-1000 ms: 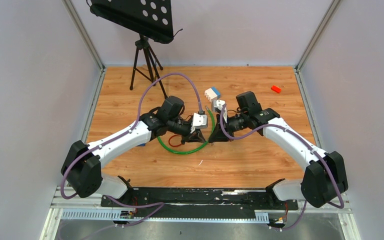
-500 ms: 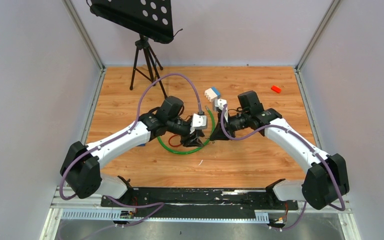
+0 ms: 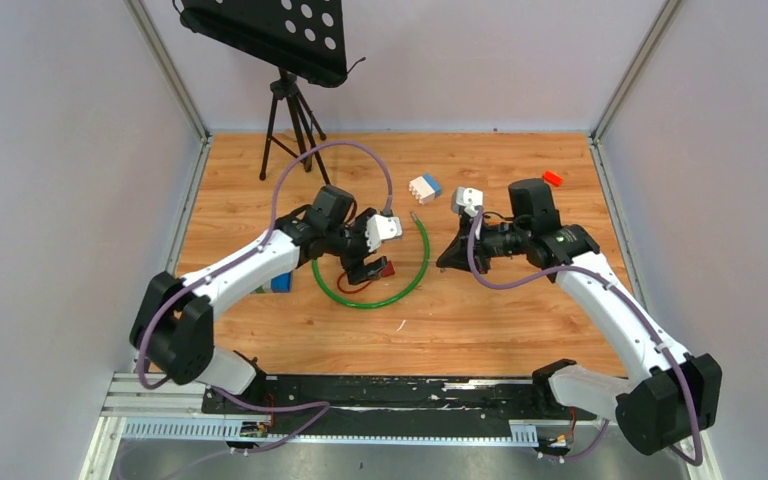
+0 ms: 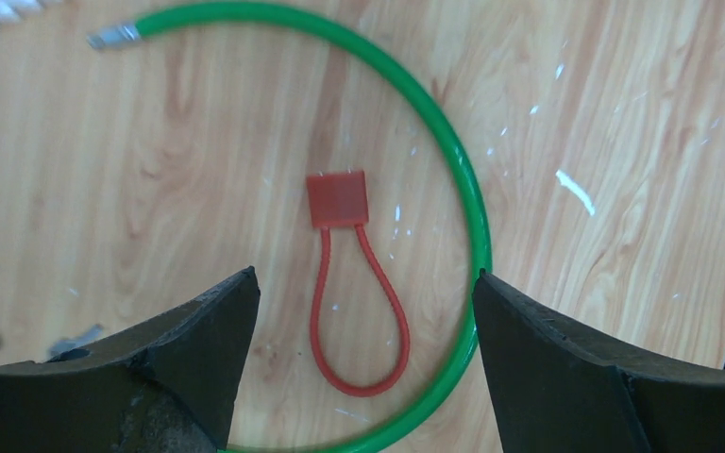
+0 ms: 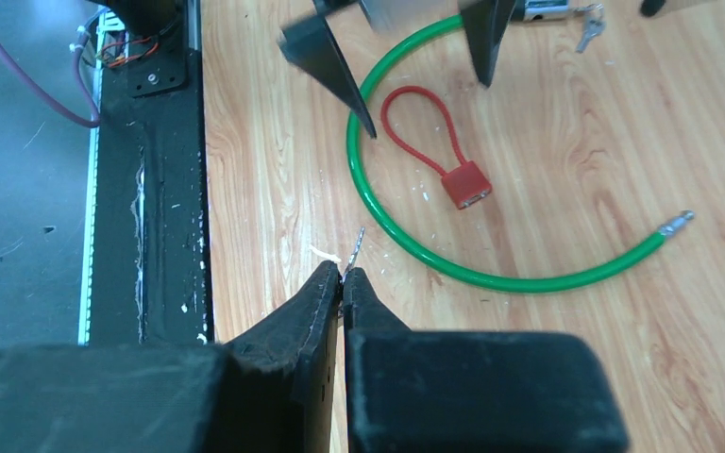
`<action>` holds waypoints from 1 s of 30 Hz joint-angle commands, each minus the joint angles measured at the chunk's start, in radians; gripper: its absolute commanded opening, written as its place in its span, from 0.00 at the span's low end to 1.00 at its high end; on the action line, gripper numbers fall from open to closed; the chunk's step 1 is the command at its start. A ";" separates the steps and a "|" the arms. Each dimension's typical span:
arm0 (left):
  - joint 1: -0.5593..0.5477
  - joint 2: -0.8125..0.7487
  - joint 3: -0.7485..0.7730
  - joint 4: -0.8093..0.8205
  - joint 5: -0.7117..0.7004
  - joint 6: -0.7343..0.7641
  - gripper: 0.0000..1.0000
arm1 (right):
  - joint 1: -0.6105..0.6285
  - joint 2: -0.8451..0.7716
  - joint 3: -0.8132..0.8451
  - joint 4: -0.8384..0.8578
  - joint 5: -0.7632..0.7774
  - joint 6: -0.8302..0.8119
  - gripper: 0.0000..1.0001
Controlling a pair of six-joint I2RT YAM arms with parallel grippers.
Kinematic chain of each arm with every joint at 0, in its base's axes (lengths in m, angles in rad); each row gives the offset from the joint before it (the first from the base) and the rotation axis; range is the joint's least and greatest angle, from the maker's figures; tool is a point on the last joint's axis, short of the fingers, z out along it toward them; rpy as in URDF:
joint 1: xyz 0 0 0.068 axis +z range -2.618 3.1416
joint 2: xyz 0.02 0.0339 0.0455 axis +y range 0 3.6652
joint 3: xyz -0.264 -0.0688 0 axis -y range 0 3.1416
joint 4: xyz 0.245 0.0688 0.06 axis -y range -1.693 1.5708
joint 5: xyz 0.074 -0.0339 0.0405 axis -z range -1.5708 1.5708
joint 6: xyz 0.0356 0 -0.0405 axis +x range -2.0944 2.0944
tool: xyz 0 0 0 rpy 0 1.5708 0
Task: Unlock with the key
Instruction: Adjust the key, then pick up the lock from the center of the board.
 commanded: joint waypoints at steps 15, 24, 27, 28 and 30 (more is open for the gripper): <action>-0.059 0.443 0.267 -0.071 -0.215 -0.122 0.92 | -0.067 -0.122 -0.034 -0.030 -0.011 -0.004 0.00; -0.091 0.491 0.261 -0.057 -0.270 -0.144 0.88 | -0.076 -0.122 -0.038 -0.028 -0.020 -0.004 0.00; -0.101 0.502 0.250 -0.041 -0.277 -0.145 0.83 | -0.076 -0.120 -0.038 -0.028 -0.019 -0.005 0.00; -0.104 0.506 0.246 -0.039 -0.277 -0.144 0.80 | -0.078 -0.120 -0.038 -0.027 -0.019 -0.005 0.00; -0.106 0.515 0.247 -0.037 -0.272 -0.141 0.75 | -0.078 -0.119 -0.038 -0.028 -0.021 -0.004 0.00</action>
